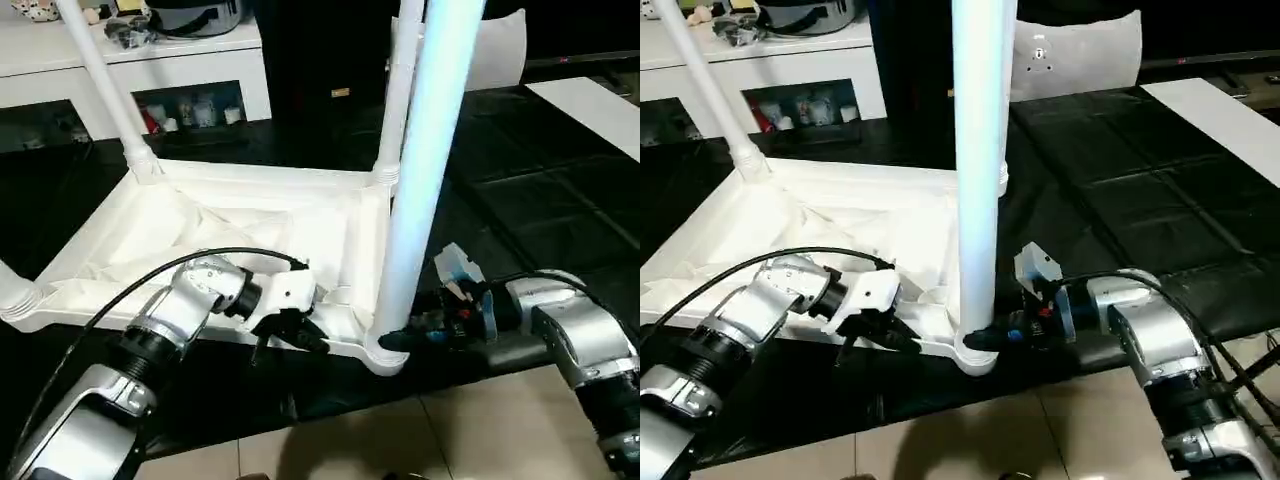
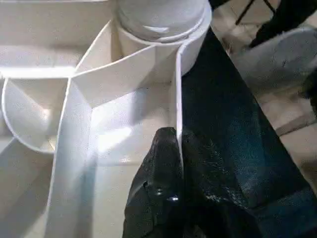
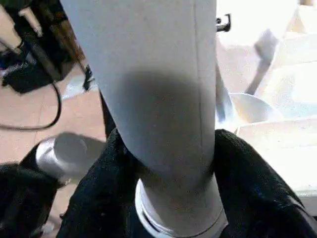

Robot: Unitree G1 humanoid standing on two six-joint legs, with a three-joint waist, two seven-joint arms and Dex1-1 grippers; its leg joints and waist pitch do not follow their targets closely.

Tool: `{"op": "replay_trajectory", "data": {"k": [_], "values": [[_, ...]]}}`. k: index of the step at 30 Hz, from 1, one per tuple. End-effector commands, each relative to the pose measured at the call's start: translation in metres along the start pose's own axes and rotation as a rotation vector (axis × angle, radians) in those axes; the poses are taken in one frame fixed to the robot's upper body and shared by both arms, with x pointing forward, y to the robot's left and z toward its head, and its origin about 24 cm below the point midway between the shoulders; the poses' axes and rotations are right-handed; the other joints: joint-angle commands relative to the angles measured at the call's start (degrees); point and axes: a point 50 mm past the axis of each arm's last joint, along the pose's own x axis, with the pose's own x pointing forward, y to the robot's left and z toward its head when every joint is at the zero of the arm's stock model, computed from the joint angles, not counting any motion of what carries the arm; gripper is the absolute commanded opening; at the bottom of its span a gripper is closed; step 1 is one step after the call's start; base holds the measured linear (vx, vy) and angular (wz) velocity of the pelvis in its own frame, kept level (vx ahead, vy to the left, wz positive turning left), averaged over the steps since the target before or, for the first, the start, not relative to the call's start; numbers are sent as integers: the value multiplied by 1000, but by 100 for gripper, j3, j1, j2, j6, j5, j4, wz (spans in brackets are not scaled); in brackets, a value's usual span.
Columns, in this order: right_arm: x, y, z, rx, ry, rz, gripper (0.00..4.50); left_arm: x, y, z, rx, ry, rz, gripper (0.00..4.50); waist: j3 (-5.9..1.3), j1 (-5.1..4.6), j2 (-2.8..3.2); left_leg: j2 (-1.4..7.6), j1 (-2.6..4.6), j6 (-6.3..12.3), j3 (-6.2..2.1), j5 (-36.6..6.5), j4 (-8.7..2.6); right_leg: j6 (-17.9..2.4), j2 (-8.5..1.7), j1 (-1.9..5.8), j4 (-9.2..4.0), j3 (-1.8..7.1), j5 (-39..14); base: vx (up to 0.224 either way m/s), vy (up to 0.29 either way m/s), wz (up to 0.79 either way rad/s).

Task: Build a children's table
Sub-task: Rotate leg to tighten

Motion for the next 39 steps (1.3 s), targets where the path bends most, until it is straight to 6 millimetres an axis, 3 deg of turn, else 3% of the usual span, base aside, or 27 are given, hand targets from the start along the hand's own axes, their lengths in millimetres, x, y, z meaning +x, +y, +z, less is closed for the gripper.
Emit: {"op": "replay_trajectory", "data": {"k": [1, 2, 4, 6, 7, 8, 9, 11, 12, 13, 14, 16, 17, 18, 21, 23, 25, 26, 28, 32, 33, 35, 39], "values": [[13, -8, 1, 49, -30, -117, 197, 12, 2, 20, 21, -81, 14, 0, -334, -25, -136, 281, -35, 438, -69, -754, -483, -607, -305, 376, -469, 315, -2677, 0, 0, 0], [17, -14, 2, 54, -32, -193, 196, 15, 4, 22, 0, -89, 45, 0, -292, -79, -104, 237, 8, 295, -70, -1020, -478, -409, -301, 340, -563, 276, -3250, 0, 0, 0], [22, -20, 3, 67, -36, -262, 196, 18, 6, 24, -22, -101, 81, 0, -266, -183, -115, 181, 49, 156, -90, -1321, -452, -139, -288, 325, -664, 190, -3802, 0, 0, 0], [31, -32, 6, 105, -45, -415, 196, 24, 13, 30, -72, -135, 181, 0, -263, -328, -103, 158, 3, 90, -129, -1464, -439, 21, -272, 349, -696, 117, -3939, 0, 0, 0], [35, -37, 7, 127, -47, -482, 195, 27, 16, 33, -99, -150, 235, 0, -265, -391, -86, 168, 16, 62, -138, -1505, -441, 43, -265, 343, -718, 99, -3920, 0, 0, 0], [39, -39, 9, 142, -48, -528, 195, 30, 19, 37, -125, -163, 285, 0, -281, -576, -70, 190, -44, 11, -205, -1630, -458, 83, -274, 418, -714, 23, -3755, 0, 0, 0], [41, -40, 9, 147, -47, -544, 195, 31, 20, 38, -132, -166, 305, 0, -287, -624, -60, 202, -55, 28, -222, -1677, -467, 95, -288, 435, -721, 17, -3692, 0, 0, 0], [45, -43, 9, 161, -46, -583, 195, 34, 23, 40, -147, -169, 357, 0, -318, -759, -11, 244, -34, 125, -256, -1711, -497, -102, -319, 442, -717, 38, -3232, 15, 28, 1], [49, -45, 10, 181, -55, -619, 195, 37, 25, 42, -163, -174, 396, 0, -353, -825, -43, 253, -127, 199, -279, -1515, -508, -256, -336, 500, -648, 69, -2784, 0, 0, 0], [52, -50, 12, 201, -78, -669, 195, 40, 27, 44, -177, -179, 431, 0, -361, -835, -46, 260, -119, 241, -266, -1426, -510, -350, -342, 483, -635, 100, -2623, 0, 0, 0], [55, -52, 13, 215, -96, -702, 195, 42, 28, 46, -186, -183, 452, 0, -376, -893, -73, 223, -137, 351, -233, -1103, -476, -622, -358, 467, -578, 141, -2303, 0, 0, 0], [58, -55, 15, 184, -131, -726, 195, 45, 28, 49, -182, -182, 464, 0, -389, -884, -82, 204, -146, 489, -203, -876, -445, -675, -372, 468, -566, 153, -2260, 0, 0, 0], [59, -55, 16, 172, -137, -719, 249, 45, 28, 50, -180, -182, 464, 0, -385, -855, -92, 208, -145, 574, -194, -797, -438, -702, -368, 468, -555, 159, -2227, 0, 0, 0], [60, -55, 16, 178, -143, -718, 263, 45, 28, 50, -182, -182, 471, 0, -392, -854, -96, 211, -149, 608, -194, -727, -433, -716, -357, 471, -535, 165, -2150, 0, 0, 0], [62, -52, 19, 188, -169, -693, 269, 42, 28, 49, -167, -170, 478, 0, -416, -803, -91, 232, -174, 786, -210, -341, -415, -831, -344, 494, -441, 184, -1666, 0, 0, 0], [60, -49, 18, 153, -165, -653, 304, 38, 27, 46, -132, -158, 471, 0, -433, -679, -73, 232, -161, 926, -196, 12, -386, -955, -341, 483, -378, 206, -1250, 0, 0, 0], [56, -44, 16, 115, -155, -599, 309, 34, 26, 43, -107, -143, 447, 0, -438, -636, -74, 239, -156, 997, -194, 87, -382, -982, -329, 485, -353, 207, -1141, 0, 0, 0], [55, -43, 15, 107, -154, -583, 326, 33, 26, 42, -105, -137, 441, 0, -433, -551, -75, 258, -135, 1064, -188, 118, -384, -1002, -334, 479, -333, 216, -1073, 0, 0, 0], [48, -40, 14, 78, -152, -545, 339, 29, 26, 38, -86, -113, 423, 0, -414, -499, -43, 275, -110, 1032, -186, 30, -402, -1008, -326, 465, -358, 218, -1194, 0, 0, 0], [30, -31, 12, 25, -141, -441, 384, 18, 25, 29, -39, -65, 360, 0, -395, -361, -52, 294, -67, 842, -183, -315, -439, -877, -325, 459, -402, 237, -1555, 0, 0, 0], [27, -31, 12, 21, -136, -433, 392, 17, 24, 28, -33, -62, 351, 0, -392, -367, -59, 301, -83, 830, -174, -332, -441, -885, -326, 464, -390, 249, -1539, 0, 0, 0], [16, -27, 10, -1, -96, -381, 396, 14, 23, 25, 18, -42, 303, 0, -386, -286, -49, 295, -61, 739, -171, -443, -452, -852, -331, 456, -417, 246, -1670, 0, 0, 0], [4, -18, 6, -23, -45, -260, 396, 11, 16, 20, 64, -16, 205, 0, -398, -183, -60, 327, -53, 747, -162, -390, -450, -891, -337, 454, -379, 265, -1513, 0, 0, 0]]}}
